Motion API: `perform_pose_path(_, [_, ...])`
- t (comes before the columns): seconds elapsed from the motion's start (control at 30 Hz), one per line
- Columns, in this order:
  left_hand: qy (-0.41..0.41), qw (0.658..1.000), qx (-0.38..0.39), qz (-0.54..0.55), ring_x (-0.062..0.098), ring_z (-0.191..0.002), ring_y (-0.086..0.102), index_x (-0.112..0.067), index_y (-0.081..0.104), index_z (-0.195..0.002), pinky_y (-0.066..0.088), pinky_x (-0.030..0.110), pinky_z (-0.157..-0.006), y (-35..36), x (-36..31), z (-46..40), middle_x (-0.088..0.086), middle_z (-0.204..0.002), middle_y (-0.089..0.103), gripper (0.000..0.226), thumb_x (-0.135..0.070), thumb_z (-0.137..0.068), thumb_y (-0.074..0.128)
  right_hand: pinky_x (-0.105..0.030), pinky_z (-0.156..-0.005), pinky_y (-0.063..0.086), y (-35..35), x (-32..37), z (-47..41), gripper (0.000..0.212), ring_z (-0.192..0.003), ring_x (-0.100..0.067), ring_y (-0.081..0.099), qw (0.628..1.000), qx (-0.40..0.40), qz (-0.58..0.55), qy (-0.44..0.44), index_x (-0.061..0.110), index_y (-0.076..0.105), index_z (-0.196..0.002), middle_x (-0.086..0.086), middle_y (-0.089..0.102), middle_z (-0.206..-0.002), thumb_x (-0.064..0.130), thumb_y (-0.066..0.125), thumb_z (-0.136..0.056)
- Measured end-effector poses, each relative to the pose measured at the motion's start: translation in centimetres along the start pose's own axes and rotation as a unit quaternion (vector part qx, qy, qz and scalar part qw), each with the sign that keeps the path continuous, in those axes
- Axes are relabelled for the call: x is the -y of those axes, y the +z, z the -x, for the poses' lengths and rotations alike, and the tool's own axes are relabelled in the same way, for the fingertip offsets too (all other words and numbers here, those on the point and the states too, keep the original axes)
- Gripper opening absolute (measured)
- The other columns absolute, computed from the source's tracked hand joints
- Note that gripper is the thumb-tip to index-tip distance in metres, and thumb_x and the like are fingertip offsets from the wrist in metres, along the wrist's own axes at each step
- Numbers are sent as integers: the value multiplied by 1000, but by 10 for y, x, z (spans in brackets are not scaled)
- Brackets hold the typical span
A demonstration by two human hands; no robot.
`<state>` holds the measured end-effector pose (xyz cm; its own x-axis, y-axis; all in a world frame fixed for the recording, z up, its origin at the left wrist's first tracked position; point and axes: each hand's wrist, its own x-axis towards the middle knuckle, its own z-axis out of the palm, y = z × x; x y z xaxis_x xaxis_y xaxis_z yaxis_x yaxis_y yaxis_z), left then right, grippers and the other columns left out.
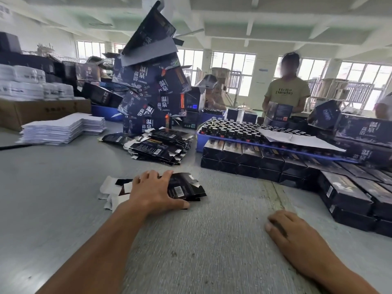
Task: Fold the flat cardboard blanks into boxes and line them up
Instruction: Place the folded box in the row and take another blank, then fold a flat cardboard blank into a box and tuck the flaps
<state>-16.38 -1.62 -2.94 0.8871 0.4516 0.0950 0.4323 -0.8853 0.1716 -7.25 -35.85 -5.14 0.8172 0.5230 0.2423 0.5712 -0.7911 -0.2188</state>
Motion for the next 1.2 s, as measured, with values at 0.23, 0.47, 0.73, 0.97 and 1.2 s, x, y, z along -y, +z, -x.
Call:
perform_pose_path(0.23, [104, 984, -145, -12, 28, -141, 26, -34, 0, -156, 14, 49, -122, -17, -34, 15, 6, -150, 28, 126, -95, -59, 51, -19, -101, 37, -3, -1, 3, 38, -117, 0, 44, 1000, -5, -28, -2, 35, 55, -131, 17, 50, -136, 54, 43, -101])
perform_pose_path(0.47, [284, 941, -183, -30, 22, -129, 38, -34, -9, -153, 33, 41, -113, -7, -89, 48, 1, -141, 33, 119, -95, -62, 38, -17, -80, 51, -30, 17, 15, 38, -94, 2, 66, 947, -31, -316, 54, 39, 65, -111, 20, 70, -104, 64, 53, -84])
perform_pose_path(0.73, [333, 911, -235, -59, 25, -117, 57, -27, 18, -157, 49, 43, -98, 3, -104, 59, 2, -134, 54, 116, -84, -62, 53, -33, -63, 61, -46, 35, 23, 18, -81, -27, 76, 812, -39, -578, 73, 12, 55, -107, -8, 77, -92, 19, 65, -94])
perform_pose_path(0.97, [361, 888, -275, -70, 26, -104, 62, -25, 29, -155, 53, 42, -89, 8, -110, 62, 8, -122, 57, 109, -86, -66, 44, -31, -66, 59, -51, 28, 28, 28, -86, -24, 76, 824, 19, -563, 63, 34, 71, -92, -6, 78, -96, 11, 58, -99])
perform_pose_path(1.2, [388, 878, -276, -42, 29, -112, 59, -34, 22, -157, 50, 45, -92, 6, -116, 72, 13, -133, 54, 79, -77, -92, 28, -29, -69, 61, -50, 31, 29, 28, -89, -19, 76, 839, 30, -543, 23, 37, 68, -110, -1, 78, -99, 13, 62, -97])
